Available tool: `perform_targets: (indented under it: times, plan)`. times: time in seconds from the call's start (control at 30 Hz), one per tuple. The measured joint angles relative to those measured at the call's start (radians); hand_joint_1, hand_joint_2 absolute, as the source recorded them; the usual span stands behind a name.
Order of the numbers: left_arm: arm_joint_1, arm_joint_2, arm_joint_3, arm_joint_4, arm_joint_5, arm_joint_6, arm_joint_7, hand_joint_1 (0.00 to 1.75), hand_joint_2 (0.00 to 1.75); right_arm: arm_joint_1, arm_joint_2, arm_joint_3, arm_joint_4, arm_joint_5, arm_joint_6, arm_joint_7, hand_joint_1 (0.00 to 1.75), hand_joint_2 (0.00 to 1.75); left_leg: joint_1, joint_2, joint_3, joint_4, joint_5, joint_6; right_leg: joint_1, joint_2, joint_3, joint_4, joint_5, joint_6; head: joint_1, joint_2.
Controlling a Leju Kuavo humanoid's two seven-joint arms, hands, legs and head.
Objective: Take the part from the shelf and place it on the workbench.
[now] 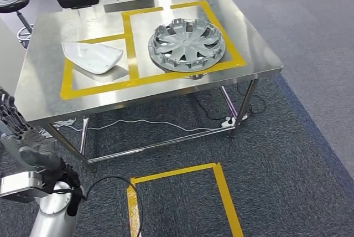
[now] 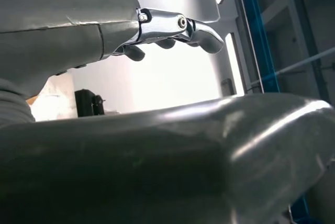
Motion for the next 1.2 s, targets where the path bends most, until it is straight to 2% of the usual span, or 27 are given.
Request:
perform_targets:
  times: [0.03,0.07,0.17,0.2,0.23,0.27,0.3,0.33,0.4,0.47,0.53,0.57,0.6,0.67,0.7,0.73,0.77,0.8,0.83,0.9,0.93,0.97,1.03,1.07,1.1,1.17,1.2]
  plan:
    - [0.001,0.000,0.000,0.000,-0.001,0.000,0.000,0.00,0.00,0.001,0.000,0.000,0.000,0.000,0.000,0.000,0.00,0.00,0.002,-0.001,-0.003,0.007,-0.013,-0.005,0.000,-0.002,-0.007,0.000,0.007,-0.010,0.000,0.000]
    - [0.001,0.000,0.001,0.000,-0.001,0.000,0.000,0.00,0.00,0.002,0.000,0.000,0.000,0.001,0.000,0.000,0.00,0.00,0.004,-0.002,-0.010,0.028,-0.044,-0.011,0.000,-0.005,-0.016,0.000,0.017,-0.021,-0.001,0.000]
    - [0.001,0.000,0.002,0.000,-0.002,0.000,0.000,0.00,0.00,0.003,0.000,-0.001,0.000,0.002,0.001,0.000,0.00,0.00,0.007,-0.003,-0.044,0.191,-0.193,-0.023,0.002,-0.010,-0.050,0.001,0.050,-0.036,-0.004,0.000]
    - [0.002,0.000,0.002,0.000,-0.002,0.000,0.000,0.00,0.00,0.003,0.000,-0.001,0.000,0.002,0.001,0.000,0.00,0.00,0.007,-0.003,-0.050,0.247,-0.216,-0.024,0.004,-0.011,-0.064,0.003,0.062,-0.037,-0.005,0.000]
    - [0.002,0.000,0.002,0.000,-0.002,0.000,0.000,0.00,0.00,0.003,0.000,-0.001,0.000,0.003,0.001,0.000,0.00,0.00,0.007,-0.003,-0.043,0.277,-0.216,-0.023,0.006,-0.011,-0.078,0.006,0.074,-0.037,-0.004,0.000]
    - [0.002,0.000,0.002,0.000,-0.002,0.000,0.000,0.00,0.00,0.003,0.000,-0.001,0.000,0.003,0.001,0.000,0.00,0.00,0.006,-0.003,-0.020,0.271,-0.197,-0.019,0.009,-0.012,-0.094,0.010,0.084,-0.037,-0.005,0.000]
    - [0.002,0.000,0.003,0.000,-0.002,0.000,0.000,0.00,0.00,0.003,0.000,-0.001,0.000,0.003,0.002,0.000,0.00,0.00,0.005,-0.004,0.019,0.227,-0.169,-0.011,0.012,-0.011,-0.109,0.013,0.093,-0.037,-0.005,0.000]
    - [0.001,0.000,0.003,0.000,-0.002,0.000,0.000,0.00,0.00,0.003,0.000,-0.001,0.000,0.004,0.002,0.000,0.00,0.00,0.001,-0.004,0.070,0.156,-0.149,0.000,0.014,-0.011,-0.119,0.015,0.100,-0.037,-0.004,0.000]
    - [-0.001,0.000,0.003,-0.001,-0.002,0.000,0.000,0.00,0.00,0.002,0.004,-0.001,0.000,0.004,0.003,0.000,0.00,0.00,-0.006,-0.005,0.156,0.018,-0.140,0.022,0.017,-0.011,-0.133,0.018,0.115,-0.031,-0.004,0.000]
    - [-0.002,0.000,0.003,-0.002,-0.003,0.000,0.000,0.00,0.00,0.002,0.006,-0.001,0.000,0.004,0.004,0.000,0.00,0.00,-0.013,-0.005,0.178,-0.033,-0.143,0.031,0.014,-0.012,-0.140,0.017,0.131,-0.018,-0.004,0.000]
    - [-0.003,-0.001,0.004,-0.002,-0.004,0.000,0.000,0.00,0.00,0.003,0.006,-0.001,0.000,0.005,0.004,0.000,0.00,0.00,-0.012,-0.002,0.165,-0.043,-0.123,0.034,0.011,-0.011,-0.148,0.018,0.135,-0.005,-0.005,0.000]
    - [-0.004,-0.003,0.005,-0.002,-0.003,0.000,0.000,0.00,0.00,0.004,0.005,-0.001,0.000,0.005,0.005,0.001,0.00,0.00,-0.009,0.000,0.156,-0.048,-0.110,0.039,0.011,-0.008,-0.158,0.033,0.113,0.000,-0.003,0.000]
    - [-0.004,-0.005,0.006,-0.002,-0.003,0.000,0.000,0.00,0.00,0.004,0.004,-0.001,0.000,0.005,0.006,0.001,0.00,0.00,-0.006,0.001,0.144,-0.053,-0.096,0.043,0.010,-0.006,-0.172,0.066,0.074,0.005,-0.002,0.000]
    - [-0.003,-0.009,0.008,-0.002,-0.003,0.000,0.000,0.00,0.00,0.004,0.004,-0.001,0.000,0.006,0.007,0.002,0.00,0.00,-0.005,0.003,0.115,-0.053,-0.072,0.049,0.006,-0.003,-0.206,0.180,-0.026,0.013,0.001,0.000]
    - [-0.001,-0.010,0.009,-0.002,-0.003,0.000,0.000,0.00,0.00,0.004,0.004,-0.001,0.000,0.006,0.007,0.002,0.00,0.00,-0.005,0.003,0.099,-0.051,-0.061,0.048,0.005,-0.003,-0.217,0.240,-0.055,0.017,0.001,0.000]
    - [-0.001,-0.010,0.010,-0.002,-0.003,0.000,0.000,0.00,0.00,0.003,0.004,-0.001,0.000,0.006,0.006,0.002,0.00,0.00,-0.005,0.004,0.083,-0.049,-0.049,0.047,0.004,-0.003,-0.217,0.281,-0.058,0.021,0.001,0.000]
    - [0.000,-0.010,0.011,-0.002,-0.003,0.000,0.000,0.00,0.00,0.004,0.003,-0.001,0.000,0.006,0.006,0.002,0.00,0.00,-0.004,0.004,0.066,-0.046,-0.038,0.044,0.003,-0.003,-0.203,0.290,-0.038,0.024,0.001,0.000]
    - [0.001,-0.010,0.012,-0.002,-0.003,0.000,0.000,0.00,0.00,0.004,0.003,-0.001,0.000,0.006,0.006,0.002,0.00,0.00,-0.003,0.004,0.050,-0.041,-0.028,0.040,0.002,-0.003,-0.172,0.265,-0.006,0.027,0.001,0.000]
    - [0.001,-0.010,0.012,-0.002,-0.003,0.000,0.000,0.00,0.00,0.003,0.003,-0.001,0.000,0.006,0.006,0.002,0.00,0.00,-0.002,0.004,0.035,-0.034,-0.019,0.036,-0.001,-0.003,-0.125,0.208,0.022,0.029,0.001,0.000]
    - [0.000,-0.010,0.013,-0.003,-0.003,0.000,0.000,0.00,0.00,0.001,0.003,-0.001,0.000,0.007,0.006,0.002,0.00,0.00,-0.003,0.004,0.009,-0.015,-0.007,0.025,-0.003,-0.002,-0.023,0.067,0.026,0.027,0.002,0.000]
    - [0.000,-0.010,0.013,-0.003,-0.003,0.000,0.000,0.00,0.00,0.000,0.003,-0.001,0.000,0.007,0.006,0.002,0.00,0.00,-0.004,0.004,0.002,-0.008,0.000,0.020,-0.002,-0.001,0.004,0.021,0.014,0.022,0.002,0.000]
    - [0.000,-0.010,0.013,-0.003,-0.003,0.000,0.000,0.00,0.00,-0.001,0.003,-0.001,0.000,0.008,0.006,0.002,0.00,0.00,-0.005,0.004,-0.003,-0.004,0.008,0.015,0.001,0.000,0.013,0.000,0.005,0.014,0.002,0.000]
    - [0.001,-0.010,0.014,-0.003,-0.003,0.000,0.000,0.00,0.00,0.002,0.003,-0.001,0.000,0.008,0.006,0.002,0.00,0.00,-0.002,0.003,-0.008,-0.001,0.015,0.004,0.002,-0.003,-0.004,-0.002,0.013,-0.007,0.002,0.000]
    - [0.002,-0.010,0.014,-0.003,-0.003,0.000,0.000,0.00,0.00,0.002,0.003,-0.001,0.000,0.008,0.006,0.002,0.00,0.00,0.000,0.001,-0.014,0.011,-0.005,-0.002,0.001,-0.006,-0.013,-0.001,0.022,-0.018,0.001,0.000]
    - [0.002,-0.010,0.014,-0.003,-0.003,0.000,0.000,0.00,0.00,0.003,0.003,-0.001,0.000,0.008,0.007,0.003,0.00,0.00,0.002,0.000,-0.023,0.039,-0.043,-0.008,0.000,-0.008,-0.024,-0.002,0.032,-0.028,-0.001,0.000]
    - [0.003,-0.010,0.014,-0.003,-0.003,0.000,0.000,0.00,0.00,0.002,0.003,-0.001,0.000,0.008,0.006,0.003,0.00,0.00,0.005,-0.002,-0.046,0.152,-0.152,-0.018,0.000,-0.011,-0.049,-0.001,0.057,-0.037,-0.005,0.000]
    - [0.003,-0.009,0.014,-0.003,-0.003,0.000,0.000,0.00,0.00,0.003,0.003,-0.001,0.000,0.008,0.006,0.003,0.00,0.00,0.007,-0.002,-0.054,0.216,-0.192,-0.021,0.001,-0.012,-0.063,0.000,0.069,-0.038,-0.006,0.000]
